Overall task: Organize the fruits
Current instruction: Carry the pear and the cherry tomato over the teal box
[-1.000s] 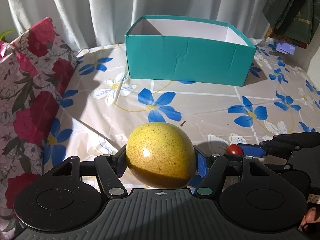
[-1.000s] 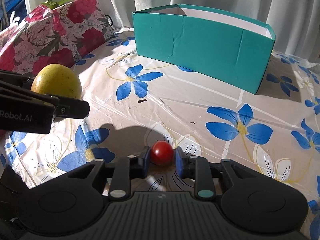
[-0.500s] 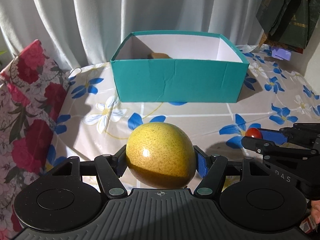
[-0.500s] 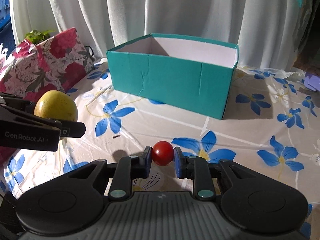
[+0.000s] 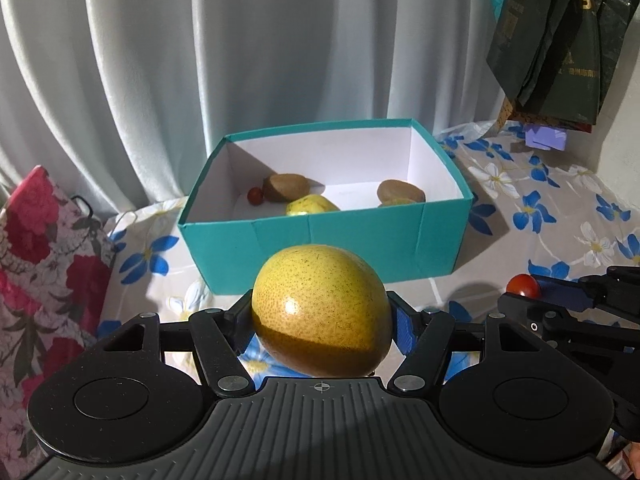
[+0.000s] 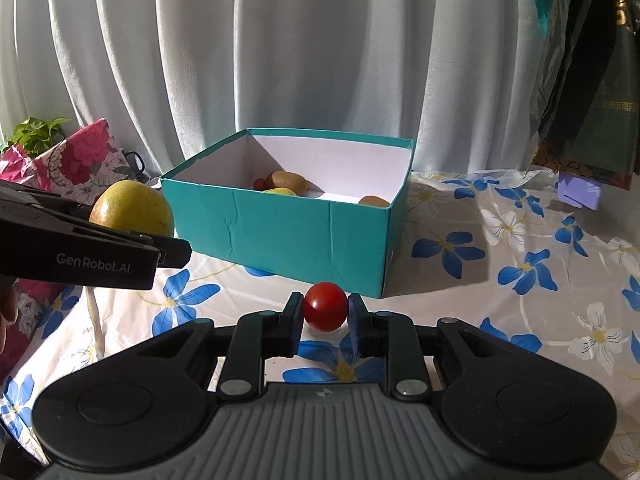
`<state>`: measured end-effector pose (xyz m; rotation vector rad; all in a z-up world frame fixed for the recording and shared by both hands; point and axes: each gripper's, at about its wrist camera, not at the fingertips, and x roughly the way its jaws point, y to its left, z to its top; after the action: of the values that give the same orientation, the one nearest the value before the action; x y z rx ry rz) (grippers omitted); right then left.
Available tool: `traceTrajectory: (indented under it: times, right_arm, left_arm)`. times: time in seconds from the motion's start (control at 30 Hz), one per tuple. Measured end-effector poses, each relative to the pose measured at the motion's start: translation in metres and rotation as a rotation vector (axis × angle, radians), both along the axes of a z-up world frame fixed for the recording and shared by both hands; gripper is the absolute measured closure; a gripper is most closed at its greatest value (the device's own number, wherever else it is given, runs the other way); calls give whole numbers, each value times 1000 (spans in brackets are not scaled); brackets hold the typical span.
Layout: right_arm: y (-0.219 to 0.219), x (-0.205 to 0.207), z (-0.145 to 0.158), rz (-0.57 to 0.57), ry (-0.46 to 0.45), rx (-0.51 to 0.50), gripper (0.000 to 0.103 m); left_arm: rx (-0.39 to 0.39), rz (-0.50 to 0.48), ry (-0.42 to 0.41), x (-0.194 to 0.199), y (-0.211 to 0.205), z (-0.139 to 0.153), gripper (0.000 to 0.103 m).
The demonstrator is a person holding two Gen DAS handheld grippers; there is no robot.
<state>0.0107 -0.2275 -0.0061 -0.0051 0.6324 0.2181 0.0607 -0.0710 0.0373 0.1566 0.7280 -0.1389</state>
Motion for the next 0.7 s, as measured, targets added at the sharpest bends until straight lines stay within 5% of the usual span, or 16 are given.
traceTrajectory:
  times: [0.7]
  right_arm:
    - [-13, 33, 17, -78, -53, 30, 80]
  left_arm:
    - [29, 17, -33, 95, -1, 12, 32]
